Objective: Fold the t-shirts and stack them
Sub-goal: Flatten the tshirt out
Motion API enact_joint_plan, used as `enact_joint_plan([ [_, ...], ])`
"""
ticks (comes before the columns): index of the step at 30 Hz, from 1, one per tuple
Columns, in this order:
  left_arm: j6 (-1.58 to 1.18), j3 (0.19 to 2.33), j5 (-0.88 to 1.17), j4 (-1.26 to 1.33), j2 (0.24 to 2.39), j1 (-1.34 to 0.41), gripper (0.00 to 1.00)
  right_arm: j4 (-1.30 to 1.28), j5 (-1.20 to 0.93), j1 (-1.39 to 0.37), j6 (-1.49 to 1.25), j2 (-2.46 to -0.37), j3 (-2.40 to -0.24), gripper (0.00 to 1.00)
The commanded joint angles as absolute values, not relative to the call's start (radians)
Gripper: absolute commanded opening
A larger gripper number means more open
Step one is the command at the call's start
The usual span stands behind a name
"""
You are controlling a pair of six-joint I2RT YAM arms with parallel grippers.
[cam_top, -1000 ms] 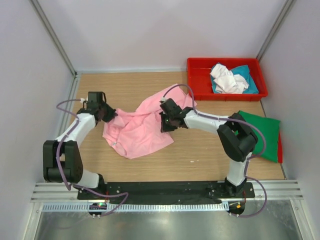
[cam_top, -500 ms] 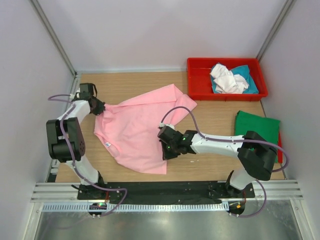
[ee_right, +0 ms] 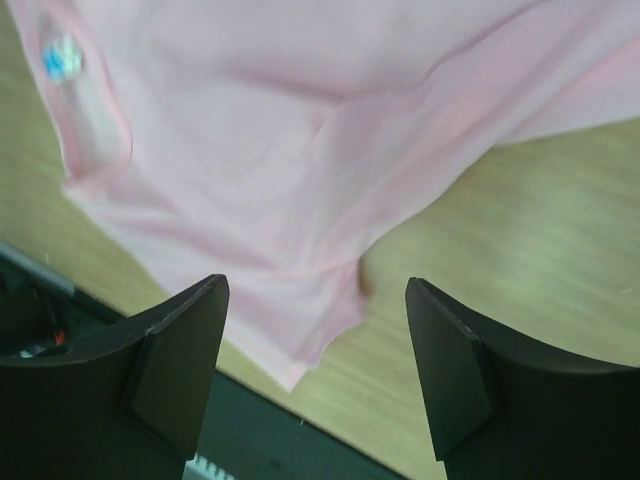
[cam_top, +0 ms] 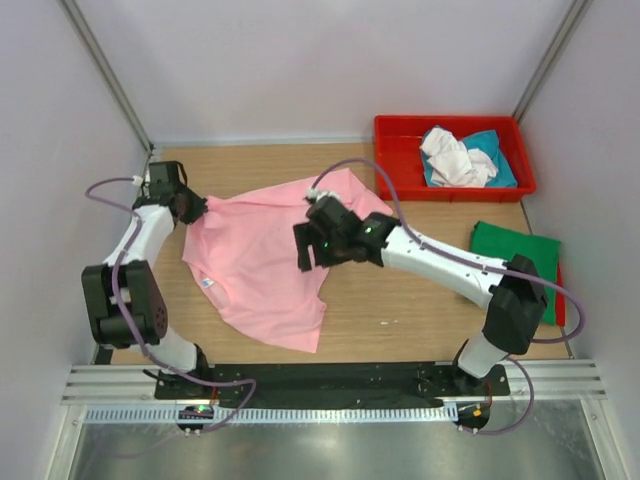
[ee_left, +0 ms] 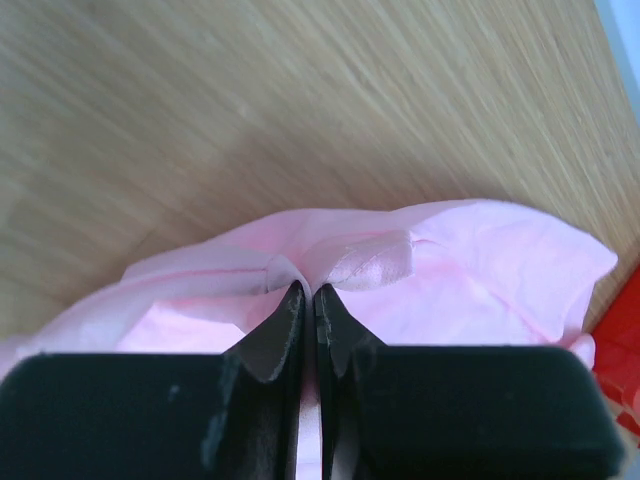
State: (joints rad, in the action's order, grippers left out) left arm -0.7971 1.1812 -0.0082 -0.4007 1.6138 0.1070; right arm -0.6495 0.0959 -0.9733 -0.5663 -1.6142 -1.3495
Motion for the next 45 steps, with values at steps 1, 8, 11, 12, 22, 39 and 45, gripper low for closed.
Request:
enact_joint_plan([
  [1,-0.788,1.065,0.023,-0.422,1.456,0.112,0.08,-0.667,0.161,-0.8,-0.497,-1.638,-1.439,0.78],
  [8,-0.876,0.862,0.032,-0.451,1.235,0.112,0.04,-0.376,0.379,-0.683,-0.279,-1.868,-1.521,0.75],
  [11,-0.888,0.827,0.019,-0.485,1.168,0.112,0.04,-0.417,0.403,-0.666,-0.23,-2.051,-1.681,0.73],
  [12,-0.885,0.822,0.012,-0.488,1.155,0.112,0.04,-0.426,0.414,-0.663,-0.223,-2.087,-1.748,0.73],
  [22,-0.845,0.825,0.051,-0.506,1.155,0.112,0.04,-0.517,0.511,-0.618,-0.268,-2.298,-1.904,0.65],
  [39,-0.831,1.023,0.124,-0.508,1.325,0.114,0.0,-0.525,0.5,-0.615,-0.518,-1.815,-1.372,0.01],
  [45,-0.778,1.077,0.123,-0.564,1.384,0.115,0.0,-0.491,0.448,-0.626,-0.718,-1.501,-0.955,0.01],
])
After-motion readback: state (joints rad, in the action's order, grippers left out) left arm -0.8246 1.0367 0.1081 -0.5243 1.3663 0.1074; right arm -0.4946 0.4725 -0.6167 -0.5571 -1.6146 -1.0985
